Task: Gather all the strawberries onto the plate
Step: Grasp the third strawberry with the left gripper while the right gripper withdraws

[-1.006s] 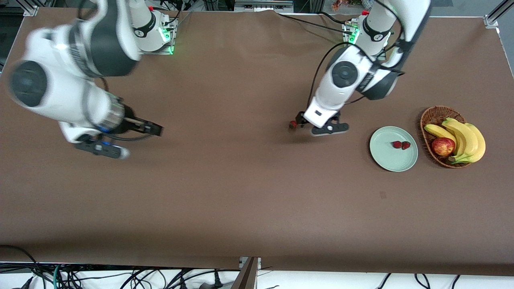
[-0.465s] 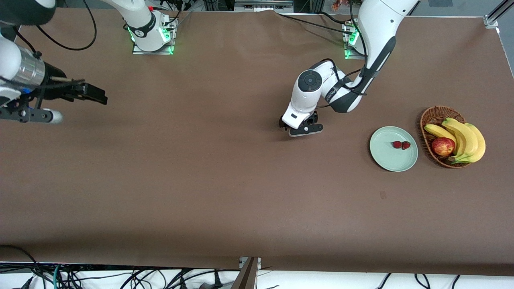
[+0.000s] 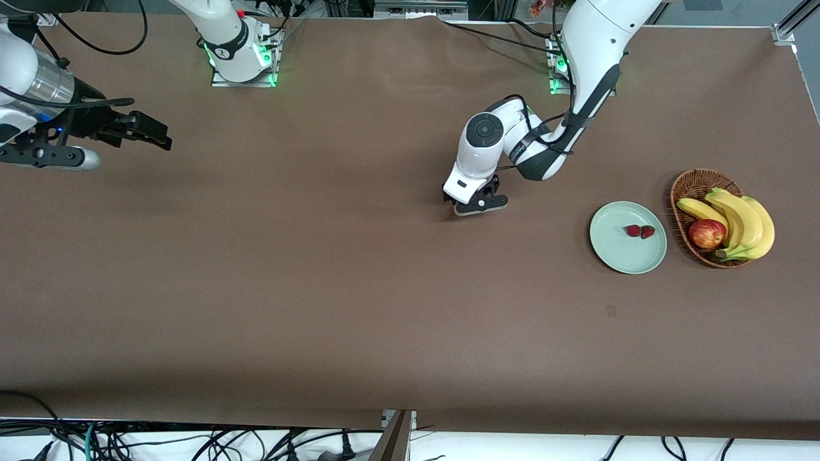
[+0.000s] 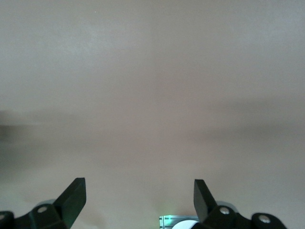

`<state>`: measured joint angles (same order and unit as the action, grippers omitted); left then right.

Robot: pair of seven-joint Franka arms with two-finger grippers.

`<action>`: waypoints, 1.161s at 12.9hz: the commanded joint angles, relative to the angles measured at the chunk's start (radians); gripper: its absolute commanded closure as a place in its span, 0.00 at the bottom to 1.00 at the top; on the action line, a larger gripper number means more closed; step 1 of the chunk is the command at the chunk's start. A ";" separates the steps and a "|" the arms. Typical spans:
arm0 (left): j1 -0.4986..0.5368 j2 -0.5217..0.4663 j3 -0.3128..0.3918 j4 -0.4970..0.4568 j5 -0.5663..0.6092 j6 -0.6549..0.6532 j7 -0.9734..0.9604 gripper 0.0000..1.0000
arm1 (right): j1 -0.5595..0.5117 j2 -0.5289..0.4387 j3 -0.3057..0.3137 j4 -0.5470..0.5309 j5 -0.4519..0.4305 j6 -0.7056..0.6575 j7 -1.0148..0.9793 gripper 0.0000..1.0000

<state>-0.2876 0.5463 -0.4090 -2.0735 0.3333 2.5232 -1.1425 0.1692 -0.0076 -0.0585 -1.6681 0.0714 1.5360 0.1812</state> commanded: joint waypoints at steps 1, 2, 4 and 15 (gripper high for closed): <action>-0.013 0.007 0.009 0.019 0.029 -0.003 -0.039 0.68 | -0.025 -0.018 0.028 -0.012 -0.028 0.019 -0.008 0.00; -0.012 0.004 0.009 0.021 0.029 -0.004 -0.039 0.76 | -0.025 -0.011 0.028 -0.007 -0.030 0.019 -0.008 0.00; -0.001 -0.005 0.009 0.038 0.029 -0.015 -0.045 0.82 | -0.027 0.001 0.028 0.017 -0.030 0.019 -0.008 0.00; 0.277 -0.086 0.022 0.382 -0.200 -0.513 0.421 0.85 | -0.030 0.038 0.023 0.074 -0.047 0.016 -0.017 0.00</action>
<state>-0.0313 0.4827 -0.4398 -1.7008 0.1952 2.0637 -0.8741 0.1581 0.0186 -0.0515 -1.6201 0.0386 1.5602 0.1797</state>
